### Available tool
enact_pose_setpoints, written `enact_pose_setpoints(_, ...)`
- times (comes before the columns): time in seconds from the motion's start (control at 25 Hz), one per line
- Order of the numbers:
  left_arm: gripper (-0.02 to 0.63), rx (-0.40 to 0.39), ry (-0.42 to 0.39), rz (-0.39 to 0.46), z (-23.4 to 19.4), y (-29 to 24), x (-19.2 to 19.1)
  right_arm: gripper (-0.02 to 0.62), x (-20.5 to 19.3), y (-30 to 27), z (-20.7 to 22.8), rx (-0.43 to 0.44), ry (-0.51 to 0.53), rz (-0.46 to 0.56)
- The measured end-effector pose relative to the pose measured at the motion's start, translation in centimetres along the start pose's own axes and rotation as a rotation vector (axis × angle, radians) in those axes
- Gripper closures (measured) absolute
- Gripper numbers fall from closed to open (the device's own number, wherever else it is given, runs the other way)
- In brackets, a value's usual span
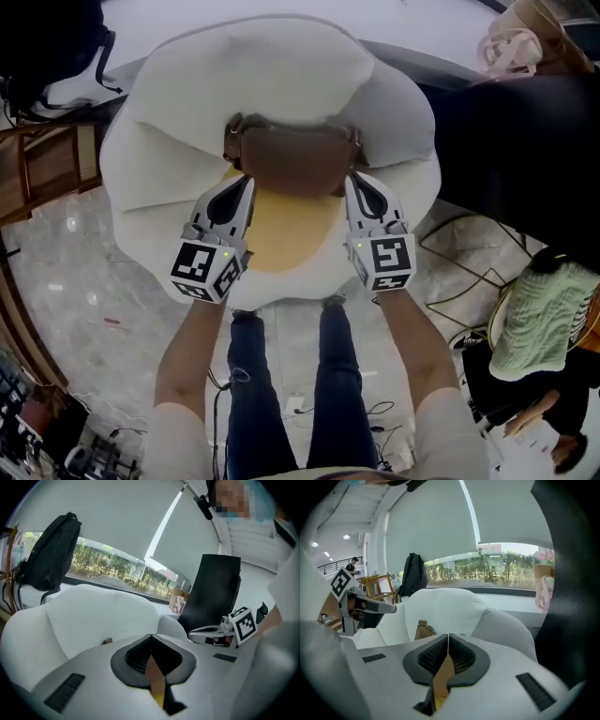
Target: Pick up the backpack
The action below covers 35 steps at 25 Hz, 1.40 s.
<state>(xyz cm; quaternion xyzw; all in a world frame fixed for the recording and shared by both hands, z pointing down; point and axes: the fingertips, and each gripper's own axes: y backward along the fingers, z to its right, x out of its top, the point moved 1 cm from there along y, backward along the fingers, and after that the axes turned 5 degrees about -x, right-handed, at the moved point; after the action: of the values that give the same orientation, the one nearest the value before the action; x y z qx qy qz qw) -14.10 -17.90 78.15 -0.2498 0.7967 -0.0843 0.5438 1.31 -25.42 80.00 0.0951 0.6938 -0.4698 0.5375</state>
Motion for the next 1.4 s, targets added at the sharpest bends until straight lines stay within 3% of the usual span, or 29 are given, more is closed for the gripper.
enact_pose_setpoints(0.56,0.574,0.025,0.029,-0.086,-2.9,-3.6,-3.6,0.565,-3.7,-3.9,1.0,-0.021,-0.019,-0.083)
enact_pose_setpoints(0.84,0.574,0.044,-0.008,-0.128,-4.8,-5.0,-4.2,0.565,-4.1,-5.2,1.8,-0.044,-0.015,-0.095)
enact_pose_setpoints(1.28,0.569,0.109,0.058,-0.218,-8.7,-5.9,-6.7,0.562,-4.8,-6.5,4.2,-0.071,0.000,-0.115)
enact_pose_setpoints(1.32,0.548,0.111,0.060,-0.227,-8.8,-6.0,-6.9,0.553,-4.7,-6.6,4.4,-0.080,0.001,-0.109)
enact_pose_setpoints(1.36,0.435,0.113,0.067,-0.235,-8.9,-6.1,-7.2,0.503,-4.7,-6.6,4.7,-0.089,-0.002,-0.104)
enact_pose_setpoints(1.4,0.358,0.113,0.077,-0.245,-9.0,-6.2,-7.5,0.385,-4.7,-6.7,4.9,-0.095,-0.009,-0.103)
